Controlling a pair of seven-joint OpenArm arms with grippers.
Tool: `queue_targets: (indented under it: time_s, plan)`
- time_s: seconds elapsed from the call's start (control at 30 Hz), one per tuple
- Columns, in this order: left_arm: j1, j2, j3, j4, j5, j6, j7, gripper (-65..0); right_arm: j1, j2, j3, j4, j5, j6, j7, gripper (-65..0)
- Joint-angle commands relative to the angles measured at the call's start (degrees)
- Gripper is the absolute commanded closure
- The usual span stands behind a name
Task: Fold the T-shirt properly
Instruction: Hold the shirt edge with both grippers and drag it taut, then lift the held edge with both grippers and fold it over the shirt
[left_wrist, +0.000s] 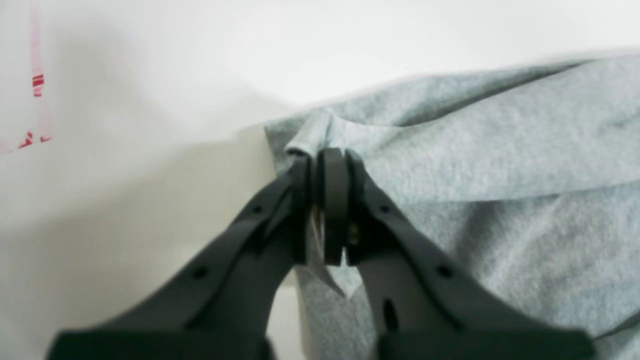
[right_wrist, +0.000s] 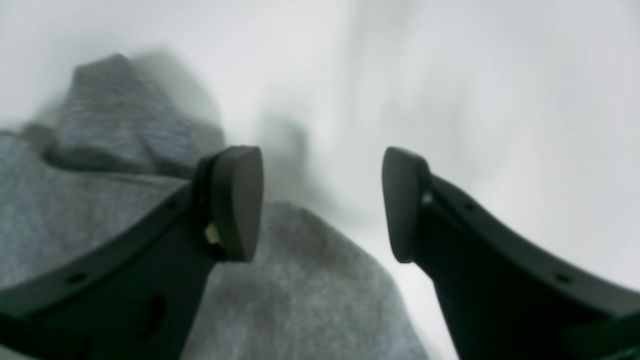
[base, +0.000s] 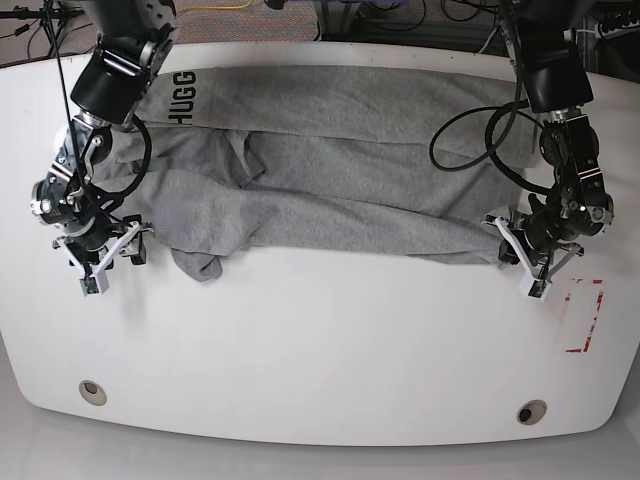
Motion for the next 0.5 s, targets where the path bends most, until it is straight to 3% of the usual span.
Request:
queue_targets:
  time_s: [0.0, 0.23, 0.47]
  plan:
    - [-1.3, -0.9, -0.2, 0.9, -0.5, 0.0, -1.0, -1.9, -0.3, 2.0, 0.1, -1.7, 4.3, 0.1, 1.1, -36.1]
    - [-1.3, -0.9, -0.2, 0.9, -0.5, -0.1, -1.0, -1.9, -0.7, 4.1, 0.1, -8.9, 9.6, 0.1, 3.8, -36.1]
    - [-1.3, -0.9, -0.2, 0.9, -0.5, -0.1, -1.0, -1.9, -0.7, 4.3, -0.4, -12.8, 10.6, 0.1, 6.1, -36.1]
